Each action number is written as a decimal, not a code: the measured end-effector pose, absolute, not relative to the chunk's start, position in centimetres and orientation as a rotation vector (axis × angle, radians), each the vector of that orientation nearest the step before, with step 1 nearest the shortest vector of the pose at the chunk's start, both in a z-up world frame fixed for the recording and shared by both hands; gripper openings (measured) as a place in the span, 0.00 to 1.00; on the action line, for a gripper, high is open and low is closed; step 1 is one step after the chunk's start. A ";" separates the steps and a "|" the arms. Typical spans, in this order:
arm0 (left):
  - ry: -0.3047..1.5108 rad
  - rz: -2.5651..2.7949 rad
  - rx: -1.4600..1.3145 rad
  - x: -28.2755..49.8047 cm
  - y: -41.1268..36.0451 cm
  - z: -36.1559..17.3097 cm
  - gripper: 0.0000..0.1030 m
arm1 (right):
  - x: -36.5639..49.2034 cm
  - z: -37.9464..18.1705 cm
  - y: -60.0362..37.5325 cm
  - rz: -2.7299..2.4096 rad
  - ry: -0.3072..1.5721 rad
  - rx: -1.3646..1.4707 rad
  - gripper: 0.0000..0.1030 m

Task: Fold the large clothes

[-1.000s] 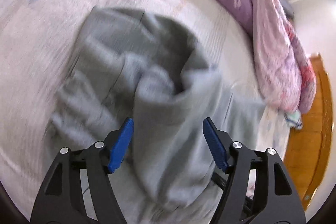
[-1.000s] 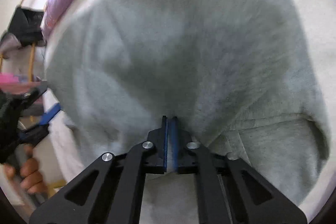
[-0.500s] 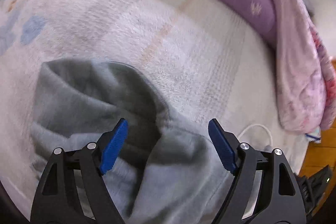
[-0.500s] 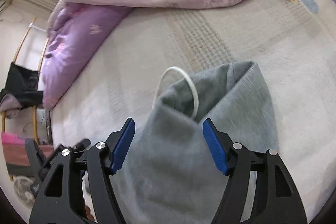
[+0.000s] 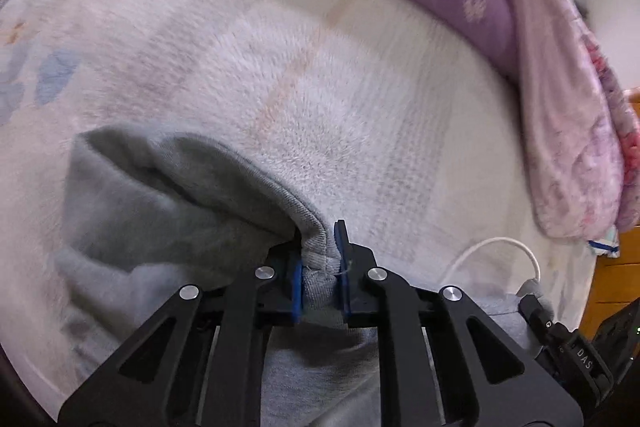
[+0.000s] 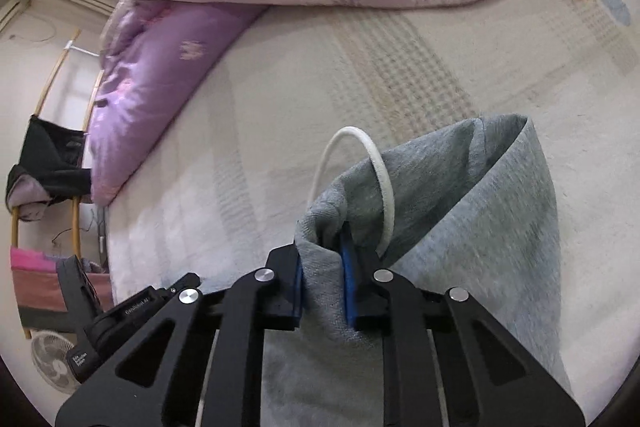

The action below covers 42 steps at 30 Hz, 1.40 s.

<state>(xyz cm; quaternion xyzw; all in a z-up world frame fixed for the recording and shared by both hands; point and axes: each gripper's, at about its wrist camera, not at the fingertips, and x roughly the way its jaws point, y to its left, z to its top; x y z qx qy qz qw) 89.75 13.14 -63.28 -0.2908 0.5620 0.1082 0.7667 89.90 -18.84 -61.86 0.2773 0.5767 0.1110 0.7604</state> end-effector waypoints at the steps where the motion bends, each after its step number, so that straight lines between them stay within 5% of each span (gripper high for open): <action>1: 1.203 0.228 -0.633 88.9 13.1 -62.5 0.13 | 89.1 -61.0 -19.0 0.252 1.246 0.607 0.13; 16: 1.146 0.249 -0.633 67.6 10.0 -53.9 0.13 | 70.6 -53.1 -20.9 0.294 1.296 0.558 0.13; 24: 1.264 0.305 -0.603 57.8 7.7 -59.3 0.13 | 61.0 -59.5 -22.5 0.168 1.461 0.569 0.13; 35: 1.338 0.332 -0.504 54.1 4.5 -65.5 0.13 | 57.6 -66.1 -23.8 0.143 1.573 0.587 0.12; 38: 1.324 0.356 -0.554 54.1 5.1 -65.2 0.23 | 58.4 -64.8 -24.2 0.159 1.582 0.585 0.17; 40: 1.317 0.395 -0.560 53.6 5.6 -64.6 0.48 | 58.3 -63.2 -24.8 0.174 1.573 0.542 0.17; 42: 1.302 0.425 -0.581 52.9 6.2 -64.1 0.48 | 58.6 -61.1 -25.4 0.201 1.550 0.486 0.17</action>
